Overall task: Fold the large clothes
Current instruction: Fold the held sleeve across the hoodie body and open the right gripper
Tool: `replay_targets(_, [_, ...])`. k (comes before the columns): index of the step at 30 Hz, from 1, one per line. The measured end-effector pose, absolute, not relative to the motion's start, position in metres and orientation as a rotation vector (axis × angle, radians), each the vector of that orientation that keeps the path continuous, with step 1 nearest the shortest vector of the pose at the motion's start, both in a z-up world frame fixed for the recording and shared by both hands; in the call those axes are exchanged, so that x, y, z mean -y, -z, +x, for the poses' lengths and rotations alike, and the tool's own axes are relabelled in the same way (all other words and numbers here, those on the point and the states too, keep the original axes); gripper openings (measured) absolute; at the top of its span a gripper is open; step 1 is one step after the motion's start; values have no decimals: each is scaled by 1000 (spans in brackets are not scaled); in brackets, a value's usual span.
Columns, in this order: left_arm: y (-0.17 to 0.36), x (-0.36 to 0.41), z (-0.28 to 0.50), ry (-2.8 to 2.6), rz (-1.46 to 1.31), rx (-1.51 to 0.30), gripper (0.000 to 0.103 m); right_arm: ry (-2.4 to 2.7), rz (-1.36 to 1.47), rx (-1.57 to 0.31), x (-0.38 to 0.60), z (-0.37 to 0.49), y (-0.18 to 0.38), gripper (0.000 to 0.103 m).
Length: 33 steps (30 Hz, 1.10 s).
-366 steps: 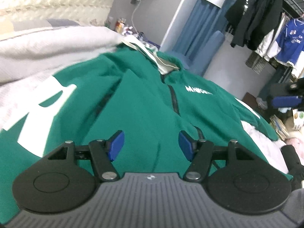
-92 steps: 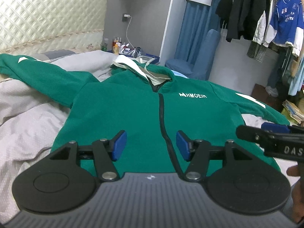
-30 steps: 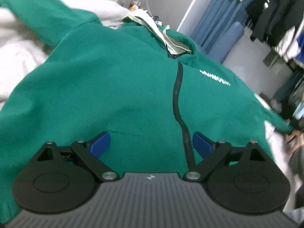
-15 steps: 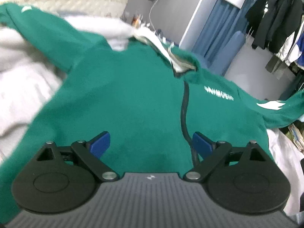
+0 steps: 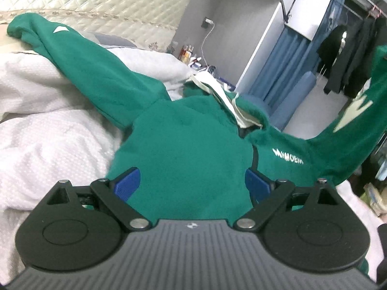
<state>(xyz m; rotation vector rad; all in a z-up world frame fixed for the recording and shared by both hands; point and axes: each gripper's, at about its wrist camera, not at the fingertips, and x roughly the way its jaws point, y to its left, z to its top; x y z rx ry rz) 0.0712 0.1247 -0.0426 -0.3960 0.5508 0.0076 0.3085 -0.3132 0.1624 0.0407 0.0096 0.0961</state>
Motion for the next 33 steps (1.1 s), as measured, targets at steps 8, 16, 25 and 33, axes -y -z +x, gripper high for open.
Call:
replay_targets(8, [26, -160, 54, -29, -426, -468, 96, -302, -199, -83, 153, 269, -75, 7])
replay_targets(16, [30, -201, 55, -75, -523, -448, 96, -448, -396, -320, 58, 235, 74, 9])
replay_targets(25, [45, -203, 66, -13, -544, -475, 96, -545, -441, -530, 34, 219, 128, 22])
replay_targets(33, [44, -188, 68, 91, -538, -477, 95, -681, -271, -724, 71, 190, 109, 72])
